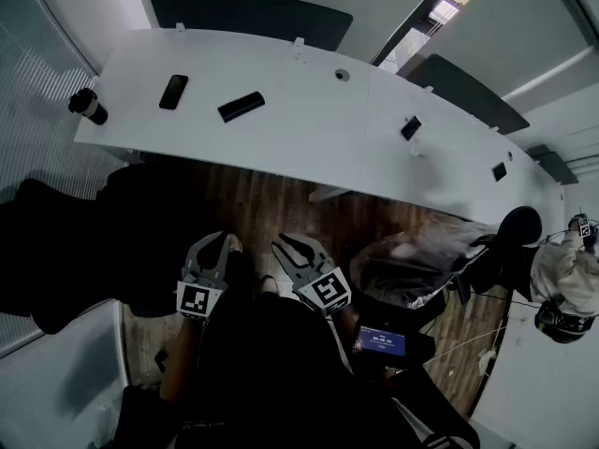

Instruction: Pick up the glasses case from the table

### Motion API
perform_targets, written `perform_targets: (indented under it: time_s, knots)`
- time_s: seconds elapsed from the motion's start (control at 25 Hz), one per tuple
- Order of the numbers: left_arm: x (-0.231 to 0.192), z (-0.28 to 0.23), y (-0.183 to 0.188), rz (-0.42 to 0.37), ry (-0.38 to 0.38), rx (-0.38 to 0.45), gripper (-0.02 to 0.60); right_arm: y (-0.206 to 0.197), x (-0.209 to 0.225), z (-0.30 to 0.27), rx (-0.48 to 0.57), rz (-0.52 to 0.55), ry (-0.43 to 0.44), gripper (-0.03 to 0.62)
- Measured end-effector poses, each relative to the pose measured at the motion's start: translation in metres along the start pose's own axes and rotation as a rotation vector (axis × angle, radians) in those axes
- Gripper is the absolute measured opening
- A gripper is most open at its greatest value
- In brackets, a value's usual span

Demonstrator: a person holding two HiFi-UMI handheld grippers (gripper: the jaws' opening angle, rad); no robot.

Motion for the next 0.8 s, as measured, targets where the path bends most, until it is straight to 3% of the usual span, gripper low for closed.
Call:
perform_targets:
  time_s: [0.12, 0.44, 0.56, 0.8]
  knots:
    - [-0.031, -0.006, 0.002, 0.028, -0.006, -0.028, 0.005, 0.015, 0.000, -0.031, -0.029, 0.049, 0.006, 0.074]
    - [-0.102, -0.002, -0.012, -0.008, 0.003, -0.036, 0.005, 0.024, 0.017, -0.104, -0.125, 0.192, 0.020, 0.075]
    - [-0.124, 0.001, -0.016, 0.049, 0.020, -0.045, 0.005, 0.033, 0.024, -0.128, -0.136, 0.196, 0.023, 0.075]
    - [-0.162, -0.014, -0.020, 0.000, 0.023, -0.078, 0.005, 0.042, 0.038, -0.164, -0.129, 0.174, 0.016, 0.075]
Point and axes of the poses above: the fingertips, and each gripper's own axes: z backward along the fingers, x to its right, y out of its top, the point moved 6 cm from there along z, backward along the fingers, and after that the axes turned 12 degrees about -y, right-handed, at the moved point
